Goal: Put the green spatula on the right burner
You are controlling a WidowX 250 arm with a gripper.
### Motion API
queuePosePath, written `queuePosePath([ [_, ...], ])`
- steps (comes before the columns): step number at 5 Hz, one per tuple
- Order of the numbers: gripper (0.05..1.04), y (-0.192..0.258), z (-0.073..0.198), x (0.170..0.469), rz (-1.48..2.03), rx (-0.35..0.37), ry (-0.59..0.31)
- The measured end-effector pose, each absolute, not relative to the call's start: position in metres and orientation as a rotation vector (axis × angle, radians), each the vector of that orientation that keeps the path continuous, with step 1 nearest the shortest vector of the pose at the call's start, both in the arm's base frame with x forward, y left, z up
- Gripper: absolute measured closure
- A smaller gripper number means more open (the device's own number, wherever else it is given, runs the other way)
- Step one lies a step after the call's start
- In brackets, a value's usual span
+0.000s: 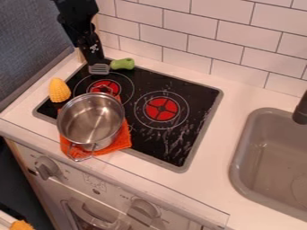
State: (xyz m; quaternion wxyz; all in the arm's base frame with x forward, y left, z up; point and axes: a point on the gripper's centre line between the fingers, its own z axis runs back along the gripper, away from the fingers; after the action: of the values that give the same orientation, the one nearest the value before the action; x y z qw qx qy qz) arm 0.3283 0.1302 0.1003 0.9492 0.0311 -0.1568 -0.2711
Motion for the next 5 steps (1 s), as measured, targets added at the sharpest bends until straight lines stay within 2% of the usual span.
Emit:
queuePosePath([
  [2, 0.083, 0.132, 0.071, 0.367, -0.625, 0.065, -0.292],
  [5, 0.083, 0.129, 0.048, 0.412, -0.682, 0.070, -0.259],
])
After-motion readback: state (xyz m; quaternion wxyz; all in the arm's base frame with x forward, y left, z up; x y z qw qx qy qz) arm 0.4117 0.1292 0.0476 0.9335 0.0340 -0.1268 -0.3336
